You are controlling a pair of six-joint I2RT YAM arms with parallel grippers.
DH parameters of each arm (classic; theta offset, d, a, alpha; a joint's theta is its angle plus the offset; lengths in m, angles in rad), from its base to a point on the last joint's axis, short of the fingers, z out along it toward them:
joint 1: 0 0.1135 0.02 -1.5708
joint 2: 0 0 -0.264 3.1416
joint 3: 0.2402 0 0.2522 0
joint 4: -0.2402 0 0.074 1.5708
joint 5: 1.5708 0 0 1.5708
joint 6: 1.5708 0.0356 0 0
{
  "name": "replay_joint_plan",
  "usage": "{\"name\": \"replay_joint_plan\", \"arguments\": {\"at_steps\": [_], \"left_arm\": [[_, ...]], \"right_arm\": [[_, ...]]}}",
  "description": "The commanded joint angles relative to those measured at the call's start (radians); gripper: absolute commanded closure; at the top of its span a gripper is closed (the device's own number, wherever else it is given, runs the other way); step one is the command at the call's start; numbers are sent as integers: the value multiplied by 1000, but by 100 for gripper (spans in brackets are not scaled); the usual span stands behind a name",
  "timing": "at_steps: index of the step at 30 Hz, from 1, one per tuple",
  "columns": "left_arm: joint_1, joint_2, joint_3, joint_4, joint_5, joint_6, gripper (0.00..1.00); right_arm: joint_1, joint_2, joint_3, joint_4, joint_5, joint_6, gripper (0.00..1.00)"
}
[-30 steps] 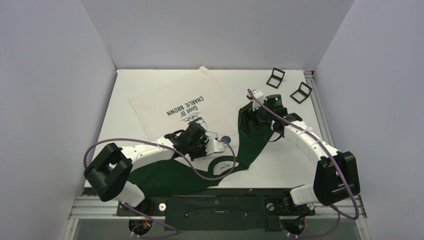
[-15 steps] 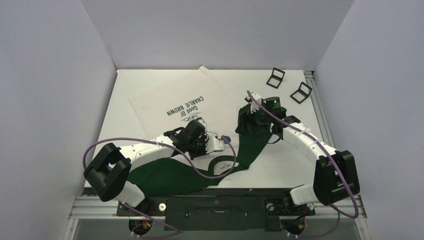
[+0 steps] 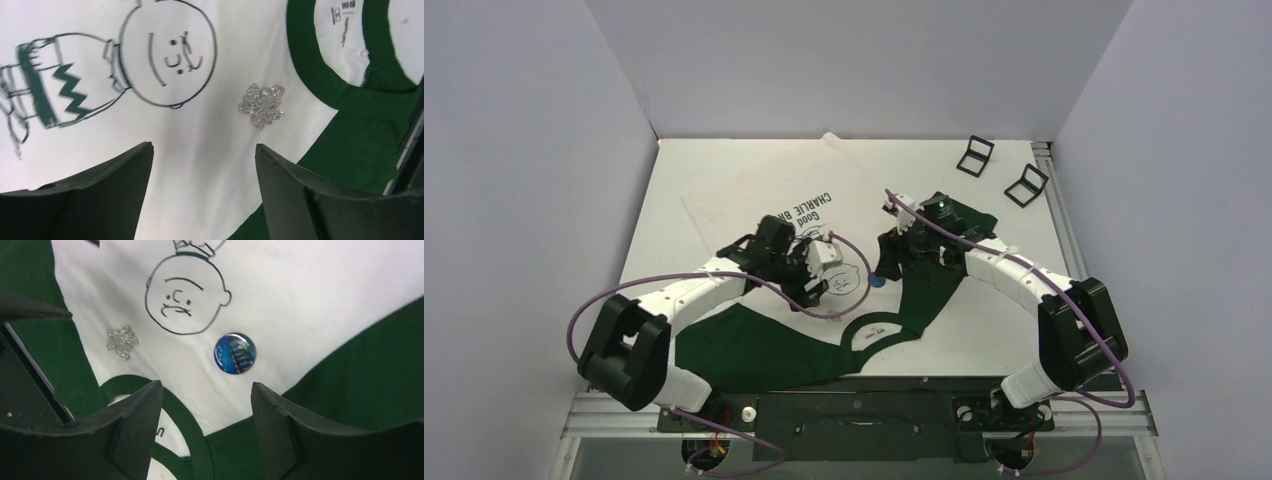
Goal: Remove the brooch from the garment
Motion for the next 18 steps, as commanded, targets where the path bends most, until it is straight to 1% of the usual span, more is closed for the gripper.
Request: {"name": "replay_joint_plan", "arguments": {"at_steps": [1,4,5,6,7,8,9,10,11,13,15,18], "left_arm": [[159,-110,49,-27,269,-88,26],[281,-139,26,7,304,-165,24],[304,-153,8,41,303,-215,24],[358,-159,-13,84,299,-240,23],[415,-173,-23,104,293,-299,22],[444,-179,-38,148,290,-358,22],[509,-186,-41,167,288,-386,20],[538,-186,-41,192,289,-439,19],[614,-180,-36,201,299,-463,17],[703,-155,-20,212,336,-525,16],[752,-127,-3,215,346,-575,15],[779,-98,7,215,347,-608,15]], "right_arm": [[99,-3,83,-18,114,-15,42],[185,2,131,-71,198,-51,46],[236,5,140,-95,256,-70,46],[263,7,157,-105,288,-79,48],[312,12,163,-121,343,-90,48],[337,15,176,-126,367,-93,49],[382,23,181,-133,409,-95,50],[423,27,189,-136,427,-94,51],[444,38,193,-144,462,-91,51],[501,59,208,-153,514,-85,51],[546,85,235,-161,547,-79,51],[601,139,272,-178,585,-64,51]]}}
